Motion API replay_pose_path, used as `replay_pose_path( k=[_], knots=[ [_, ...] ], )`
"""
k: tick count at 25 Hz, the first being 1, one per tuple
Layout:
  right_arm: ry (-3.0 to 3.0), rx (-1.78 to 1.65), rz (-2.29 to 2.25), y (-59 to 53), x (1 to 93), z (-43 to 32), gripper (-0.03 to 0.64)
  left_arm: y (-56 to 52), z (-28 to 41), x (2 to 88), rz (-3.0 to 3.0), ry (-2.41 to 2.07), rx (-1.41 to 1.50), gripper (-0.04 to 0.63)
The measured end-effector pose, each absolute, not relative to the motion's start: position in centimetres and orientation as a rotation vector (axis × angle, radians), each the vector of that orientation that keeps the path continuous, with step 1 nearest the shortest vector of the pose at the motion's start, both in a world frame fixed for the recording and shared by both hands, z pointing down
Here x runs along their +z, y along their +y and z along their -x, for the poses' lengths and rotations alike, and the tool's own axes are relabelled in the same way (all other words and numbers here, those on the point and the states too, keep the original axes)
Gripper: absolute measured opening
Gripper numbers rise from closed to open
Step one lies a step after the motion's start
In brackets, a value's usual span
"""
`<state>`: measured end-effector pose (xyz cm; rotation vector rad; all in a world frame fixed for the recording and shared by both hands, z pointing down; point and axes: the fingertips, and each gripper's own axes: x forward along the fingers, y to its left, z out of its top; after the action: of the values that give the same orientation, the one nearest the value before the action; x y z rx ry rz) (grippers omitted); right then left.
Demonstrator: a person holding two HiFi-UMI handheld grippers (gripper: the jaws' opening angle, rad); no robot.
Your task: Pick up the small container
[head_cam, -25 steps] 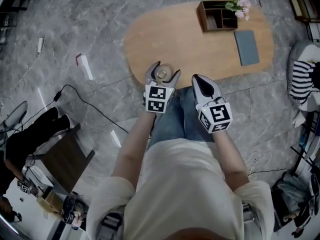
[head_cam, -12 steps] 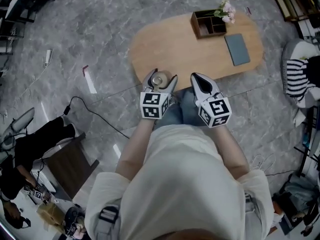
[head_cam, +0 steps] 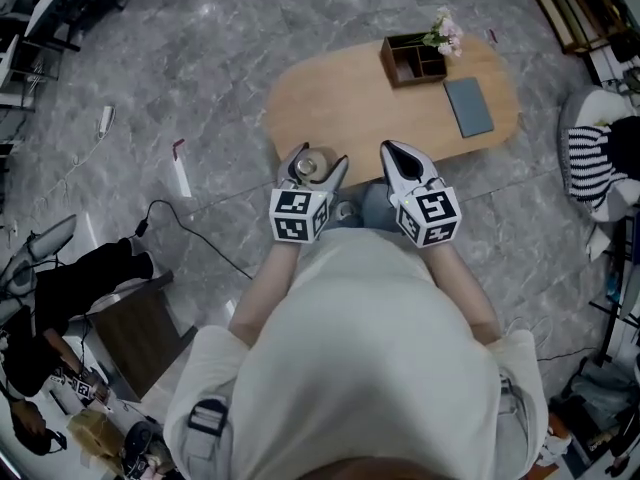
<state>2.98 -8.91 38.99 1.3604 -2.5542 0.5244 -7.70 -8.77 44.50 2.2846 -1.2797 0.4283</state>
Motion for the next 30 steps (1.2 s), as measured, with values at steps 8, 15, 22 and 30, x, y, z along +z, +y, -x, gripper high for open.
replay_pose_path(
  k=[8, 15, 22, 30],
  knots=[
    [-2.578, 0.499, -1.343, -8.8, 38.6, -2.5, -0.003, -8.7, 8.8, 42.8, -2.292, -1.33, 0.39, 0.357],
    [-2.586, 0.482, -1.314, -9.0, 38.2, -1.7, -0.003, -8.6, 9.3, 42.6, -2.277, -1.344, 0.365, 0.357],
    [-2.597, 0.488, -1.314, -9.3, 38.0, -1.3, -0.003, -8.9, 9.6, 42.5, -2.275, -1.351, 0.345, 0.357],
    [-2.586, 0.479, -1.315, -9.6, 38.1, -1.4, -0.003, -9.1, 9.5, 42.7, -2.268, -1.336, 0.338, 0.357]
  ],
)
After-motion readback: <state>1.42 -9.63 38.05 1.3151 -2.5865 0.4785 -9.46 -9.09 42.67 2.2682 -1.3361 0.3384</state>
